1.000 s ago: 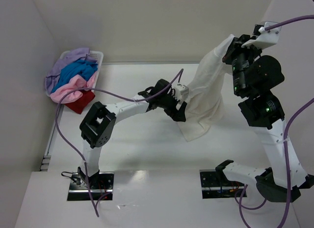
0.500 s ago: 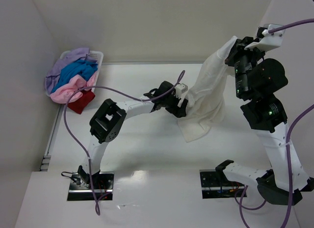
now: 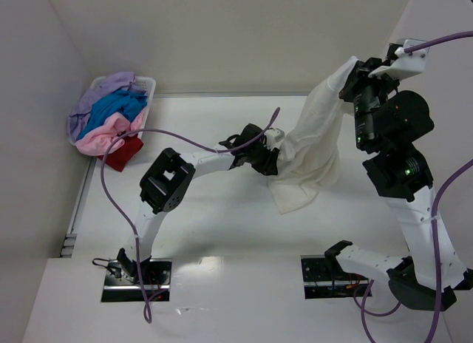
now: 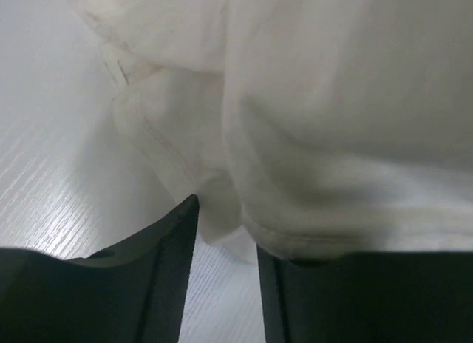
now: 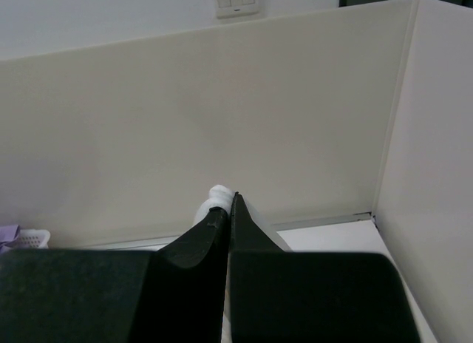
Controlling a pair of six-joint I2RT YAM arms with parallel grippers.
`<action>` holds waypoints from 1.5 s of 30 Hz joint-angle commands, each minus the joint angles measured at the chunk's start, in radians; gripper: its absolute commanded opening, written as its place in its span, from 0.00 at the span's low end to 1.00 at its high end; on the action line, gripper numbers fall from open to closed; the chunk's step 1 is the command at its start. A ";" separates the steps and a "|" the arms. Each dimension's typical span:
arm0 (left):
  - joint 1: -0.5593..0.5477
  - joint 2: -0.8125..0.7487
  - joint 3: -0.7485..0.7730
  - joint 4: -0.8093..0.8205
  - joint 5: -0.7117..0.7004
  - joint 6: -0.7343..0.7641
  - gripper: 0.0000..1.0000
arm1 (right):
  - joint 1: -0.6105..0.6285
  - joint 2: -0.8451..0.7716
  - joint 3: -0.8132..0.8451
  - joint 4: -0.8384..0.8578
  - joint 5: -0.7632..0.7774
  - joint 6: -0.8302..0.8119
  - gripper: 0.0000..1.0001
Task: Fold and stack the t-shirts
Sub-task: Flatten out the tshirt
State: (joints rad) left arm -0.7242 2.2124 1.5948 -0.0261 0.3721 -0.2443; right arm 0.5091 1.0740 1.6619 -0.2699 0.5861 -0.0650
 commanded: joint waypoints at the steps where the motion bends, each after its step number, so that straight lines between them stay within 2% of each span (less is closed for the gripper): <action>1: 0.002 0.024 0.044 0.048 0.062 -0.012 0.44 | 0.008 -0.029 -0.002 0.086 0.003 -0.007 0.00; 2: 0.002 0.024 0.044 0.057 0.071 -0.012 0.40 | 0.008 -0.029 -0.011 0.086 0.003 -0.007 0.00; 3: 0.002 0.024 0.044 0.057 0.080 -0.012 0.30 | 0.008 -0.029 -0.011 0.096 0.012 -0.007 0.00; 8: 0.002 0.003 0.034 0.068 0.074 -0.021 0.00 | 0.008 -0.029 -0.021 0.107 0.021 -0.016 0.00; 13: 0.002 -0.062 -0.015 0.068 0.016 -0.003 0.00 | 0.008 -0.039 -0.039 0.121 0.060 -0.025 0.00; 15: 0.002 -0.126 -0.042 0.052 -0.064 0.011 0.00 | 0.008 -0.039 -0.039 0.141 0.078 -0.036 0.00; 22: 0.126 -0.336 -0.073 -0.024 -0.203 0.016 0.00 | 0.008 -0.048 -0.039 0.161 0.139 -0.056 0.00; 28: 0.259 -0.545 0.108 -0.202 -0.373 0.040 0.00 | 0.008 -0.029 -0.039 0.195 0.218 -0.078 0.00; 32: 0.394 -0.611 0.284 -0.313 -0.406 0.076 0.00 | 0.008 -0.029 -0.004 0.242 0.274 -0.065 0.00; 34: 0.425 -0.634 0.373 -0.351 -0.421 0.076 0.00 | 0.008 -0.029 0.007 0.261 0.309 -0.065 0.00; 39: 0.434 -0.674 0.531 -0.408 -0.519 0.131 0.00 | 0.008 -0.029 0.044 0.256 0.334 -0.055 0.00; 45: 0.434 -0.743 0.577 -0.433 -0.662 0.185 0.00 | 0.008 -0.011 0.044 0.256 0.419 -0.091 0.00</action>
State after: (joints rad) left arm -0.2951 1.4910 2.1479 -0.4362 -0.1665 -0.1101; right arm 0.5091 1.0580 1.6634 -0.0925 0.9195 -0.1352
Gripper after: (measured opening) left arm 0.002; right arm 0.007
